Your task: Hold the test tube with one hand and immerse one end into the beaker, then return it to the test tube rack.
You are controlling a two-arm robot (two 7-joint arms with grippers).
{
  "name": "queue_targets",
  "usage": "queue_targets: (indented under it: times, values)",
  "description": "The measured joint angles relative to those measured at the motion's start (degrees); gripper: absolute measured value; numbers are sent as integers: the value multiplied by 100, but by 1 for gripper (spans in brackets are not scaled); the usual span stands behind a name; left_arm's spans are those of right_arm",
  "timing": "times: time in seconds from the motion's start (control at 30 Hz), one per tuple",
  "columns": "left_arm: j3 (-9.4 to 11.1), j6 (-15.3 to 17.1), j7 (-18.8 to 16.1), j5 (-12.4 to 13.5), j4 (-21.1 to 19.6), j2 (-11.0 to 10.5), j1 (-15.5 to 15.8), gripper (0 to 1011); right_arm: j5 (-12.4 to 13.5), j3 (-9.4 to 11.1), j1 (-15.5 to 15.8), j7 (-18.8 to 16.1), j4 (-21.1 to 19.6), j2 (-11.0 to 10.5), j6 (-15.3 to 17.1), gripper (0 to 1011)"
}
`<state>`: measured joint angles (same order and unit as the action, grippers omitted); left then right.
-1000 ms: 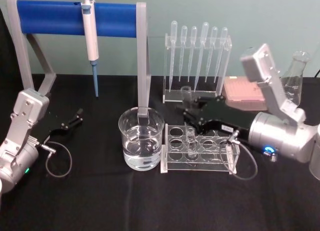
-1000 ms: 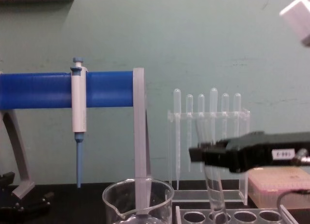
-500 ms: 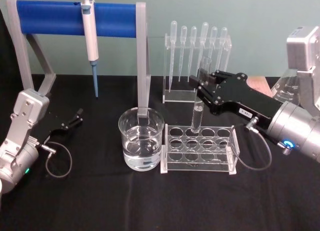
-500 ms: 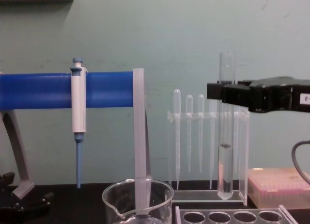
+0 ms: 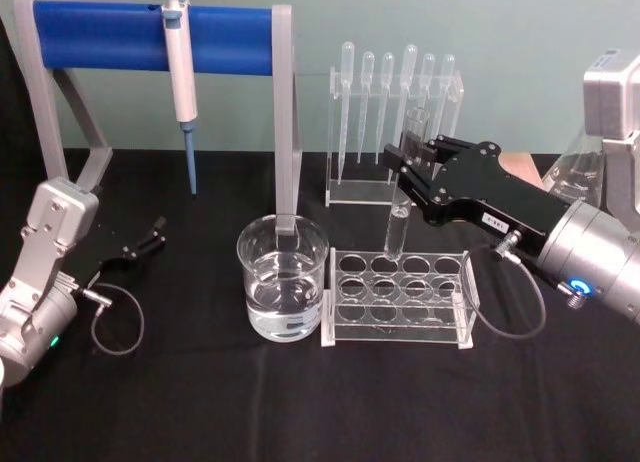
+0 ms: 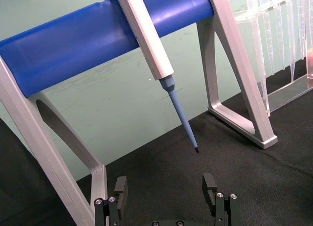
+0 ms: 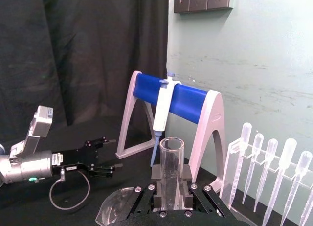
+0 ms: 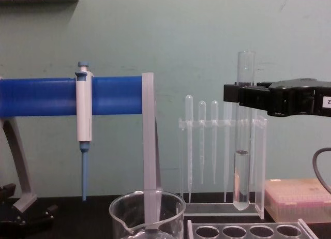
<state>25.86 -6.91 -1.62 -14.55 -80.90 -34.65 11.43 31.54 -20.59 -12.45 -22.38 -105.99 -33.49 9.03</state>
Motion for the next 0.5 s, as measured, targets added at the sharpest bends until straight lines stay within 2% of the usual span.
queue_targets:
  times: [0.5]
  values:
    - [0, 0, 0, 0, 0, 0, 0, 1000, -3, -11, -12, -9, 11, -3, 14, 224]
